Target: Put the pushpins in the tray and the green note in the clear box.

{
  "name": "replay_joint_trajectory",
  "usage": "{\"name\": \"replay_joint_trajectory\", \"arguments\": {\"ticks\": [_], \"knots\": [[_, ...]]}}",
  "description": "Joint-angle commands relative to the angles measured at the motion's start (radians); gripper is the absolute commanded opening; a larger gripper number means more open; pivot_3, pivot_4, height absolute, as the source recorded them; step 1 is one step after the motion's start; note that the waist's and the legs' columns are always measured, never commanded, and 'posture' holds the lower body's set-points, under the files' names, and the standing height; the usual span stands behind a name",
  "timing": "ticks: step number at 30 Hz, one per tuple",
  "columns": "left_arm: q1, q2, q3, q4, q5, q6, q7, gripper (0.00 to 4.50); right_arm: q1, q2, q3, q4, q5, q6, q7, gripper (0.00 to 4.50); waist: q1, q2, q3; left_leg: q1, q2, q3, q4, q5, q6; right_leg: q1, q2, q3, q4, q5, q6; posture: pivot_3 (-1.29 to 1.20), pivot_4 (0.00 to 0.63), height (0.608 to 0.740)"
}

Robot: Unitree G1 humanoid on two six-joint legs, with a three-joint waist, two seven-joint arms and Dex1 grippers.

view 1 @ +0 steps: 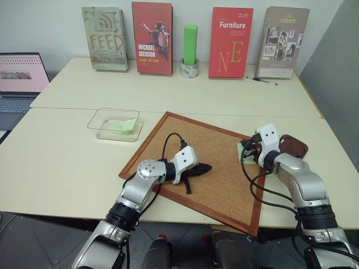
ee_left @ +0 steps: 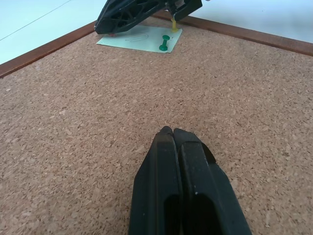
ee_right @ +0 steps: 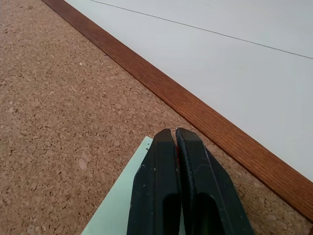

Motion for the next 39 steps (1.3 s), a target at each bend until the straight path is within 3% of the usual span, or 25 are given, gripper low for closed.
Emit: {"name": "replay_joint_trajectory", "arguments": {"ticks": [1, 13, 21, 29, 35, 39], "knots": [[0.005, 0.011, -0.019, 0.011, 0.028, 0.016, 0.007, 0.0, -0.013, -0.014, -0.044, -0.102, 0.019, 0.0, 0.003, 0.04, 0.0, 0.0, 0.0, 0.0, 0.0, 0.0, 0.0, 0.0, 0.0, 0.0, 0.0, 0.0, 0.0, 0.0, 0.0, 0.0, 0.15, 0.74], [0.012, 0.009, -0.024, 0.009, 0.033, 0.024, 0.008, 0.0, -0.001, -0.007, -0.076, -0.184, 0.044, 0.05, -0.016, 0.04, 0.0, 0.0, 0.0, 0.001, 0.0, 0.0, 0.0, 0.0, 0.0, 0.001, 0.0, 0.0, 0.0, 0.0, 0.0, 0.0, 0.15, 0.74], [0.016, 0.01, -0.023, 0.005, 0.029, 0.024, 0.018, 0.0, 0.135, -0.108, -0.241, -0.301, 0.027, 0.098, -0.053, 0.04, 0.002, 0.0, 0.0, 0.0, 0.0, 0.0, -0.001, 0.0, 0.0, 0.001, 0.0, 0.0, -0.001, 0.0, 0.0, 0.0, 0.15, 0.74], [0.015, 0.015, -0.026, 0.01, 0.032, 0.014, 0.016, 0.0, 0.227, -0.234, -0.223, -0.204, -0.105, 0.004, -0.058, 0.04, -0.002, 0.001, -0.001, 0.002, 0.0, 0.001, 0.0, 0.0, 0.0, 0.001, 0.0, 0.001, -0.001, -0.003, -0.005, 0.0, 0.15, 0.74], [0.008, 0.011, -0.029, 0.019, 0.034, 0.01, 0.016, 0.0, 0.183, -0.235, -0.192, -0.087, -0.153, -0.059, -0.06, 0.04, -0.002, 0.001, -0.001, 0.003, 0.0, 0.001, 0.0, 0.0, 0.0, 0.002, 0.0, 0.002, -0.001, -0.003, -0.005, 0.0, 0.15, 0.74], [0.007, 0.012, -0.028, 0.018, 0.035, 0.01, 0.017, 0.0, 0.148, -0.227, -0.18, -0.024, -0.157, -0.078, -0.053, 0.61, -0.001, 0.001, -0.001, 0.002, 0.0, 0.001, 0.0, 0.0, 0.0, 0.002, 0.0, 0.002, -0.001, -0.002, -0.003, 0.0, 0.15, 0.74]]}}
